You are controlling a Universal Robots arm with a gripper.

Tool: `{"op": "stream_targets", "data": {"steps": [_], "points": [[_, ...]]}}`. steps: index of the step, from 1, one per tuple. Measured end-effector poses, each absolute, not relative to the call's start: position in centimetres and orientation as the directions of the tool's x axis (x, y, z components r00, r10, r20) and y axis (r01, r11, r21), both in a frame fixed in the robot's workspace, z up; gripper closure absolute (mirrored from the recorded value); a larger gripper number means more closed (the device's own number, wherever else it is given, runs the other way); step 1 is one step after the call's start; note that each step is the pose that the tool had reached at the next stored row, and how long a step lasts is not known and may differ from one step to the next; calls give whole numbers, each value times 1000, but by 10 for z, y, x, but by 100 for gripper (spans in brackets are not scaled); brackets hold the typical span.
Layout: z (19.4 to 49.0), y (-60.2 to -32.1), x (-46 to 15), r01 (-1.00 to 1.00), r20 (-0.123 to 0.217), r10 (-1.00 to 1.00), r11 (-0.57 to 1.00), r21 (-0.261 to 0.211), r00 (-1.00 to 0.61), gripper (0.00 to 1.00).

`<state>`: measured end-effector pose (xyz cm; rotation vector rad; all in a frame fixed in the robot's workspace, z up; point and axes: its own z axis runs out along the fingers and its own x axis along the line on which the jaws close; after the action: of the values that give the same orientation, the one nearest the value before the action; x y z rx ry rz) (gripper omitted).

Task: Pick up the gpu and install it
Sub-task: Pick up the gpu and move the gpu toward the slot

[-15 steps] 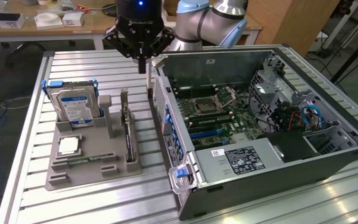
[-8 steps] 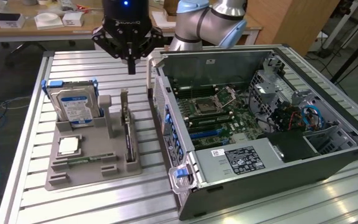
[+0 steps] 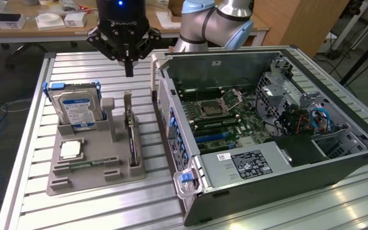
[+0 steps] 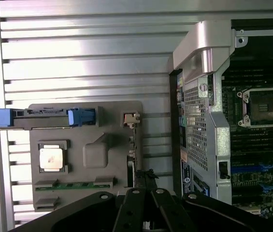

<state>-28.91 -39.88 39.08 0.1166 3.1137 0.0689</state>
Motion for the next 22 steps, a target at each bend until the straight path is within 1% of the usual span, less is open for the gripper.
{"op": "stream_targets", "data": {"steps": [12,15,16,17,21,22], "points": [[391,-399,-289,74,-23,75,996,45,-997,89],[391,-399,-289,74,-23,75,996,45,-997,71],[391,-399,-289,74,-23,75,996,45,-997,71],[391,-399,-289,74,-23,75,996,45,-997,64],[391,-399,-289,74,-23,75,996,45,-997,63],[391,-399,-289,74,-23,75,996,45,-997,57]]}}
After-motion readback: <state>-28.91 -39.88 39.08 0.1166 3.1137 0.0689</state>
